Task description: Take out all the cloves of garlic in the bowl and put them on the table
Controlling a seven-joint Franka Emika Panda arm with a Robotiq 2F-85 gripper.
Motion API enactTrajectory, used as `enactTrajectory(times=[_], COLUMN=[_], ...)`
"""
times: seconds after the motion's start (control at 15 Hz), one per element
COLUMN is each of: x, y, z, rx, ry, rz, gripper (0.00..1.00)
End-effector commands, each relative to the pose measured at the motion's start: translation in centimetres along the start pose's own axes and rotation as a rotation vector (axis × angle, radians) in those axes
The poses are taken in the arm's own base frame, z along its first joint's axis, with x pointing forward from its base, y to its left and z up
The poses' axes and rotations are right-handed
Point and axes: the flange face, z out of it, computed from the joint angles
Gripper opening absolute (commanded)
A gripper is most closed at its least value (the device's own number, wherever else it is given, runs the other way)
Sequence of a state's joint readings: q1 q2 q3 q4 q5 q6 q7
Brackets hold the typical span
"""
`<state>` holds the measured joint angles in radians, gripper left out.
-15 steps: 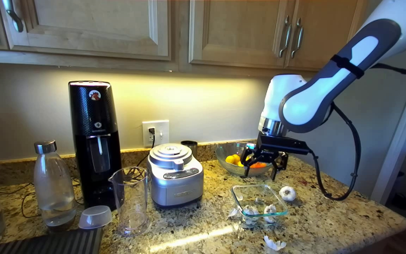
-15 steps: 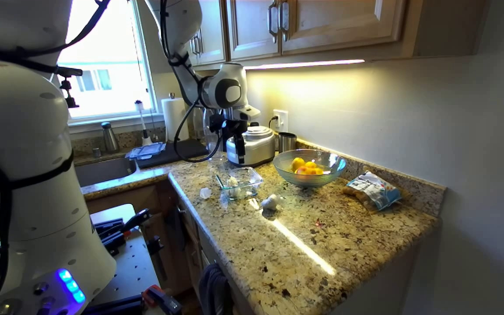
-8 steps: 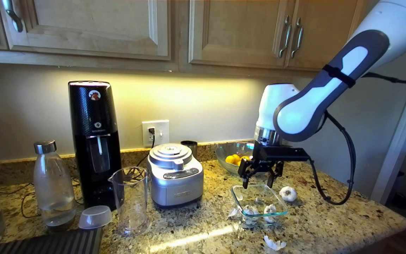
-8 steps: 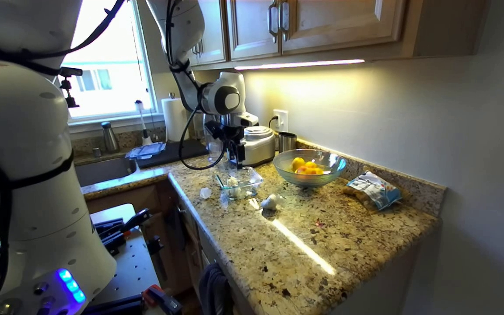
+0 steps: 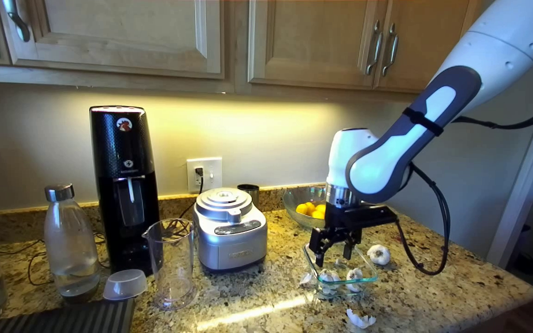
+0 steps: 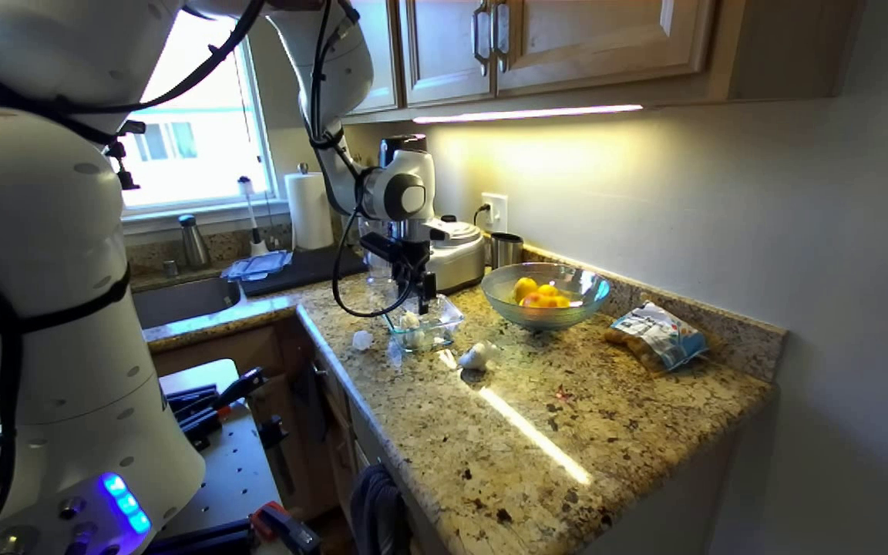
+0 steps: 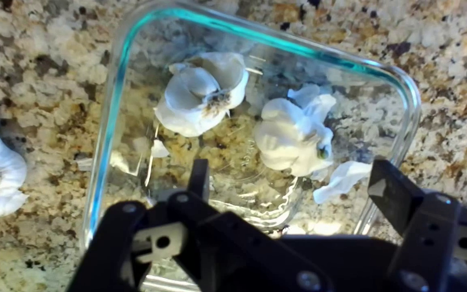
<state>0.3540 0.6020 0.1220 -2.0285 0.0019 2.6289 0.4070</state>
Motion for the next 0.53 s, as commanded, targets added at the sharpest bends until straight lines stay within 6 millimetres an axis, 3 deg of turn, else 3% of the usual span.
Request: enactTrajectory(times=[0.0, 0.47], x=[0.3, 0.7], y=[-0.5, -0.9], z=[0.7, 2.0], rx=[-0.026, -0.060], ry=[-0.027, -0.036], rz=[-0.076, -0.174], gripper=[1.00, 1.00])
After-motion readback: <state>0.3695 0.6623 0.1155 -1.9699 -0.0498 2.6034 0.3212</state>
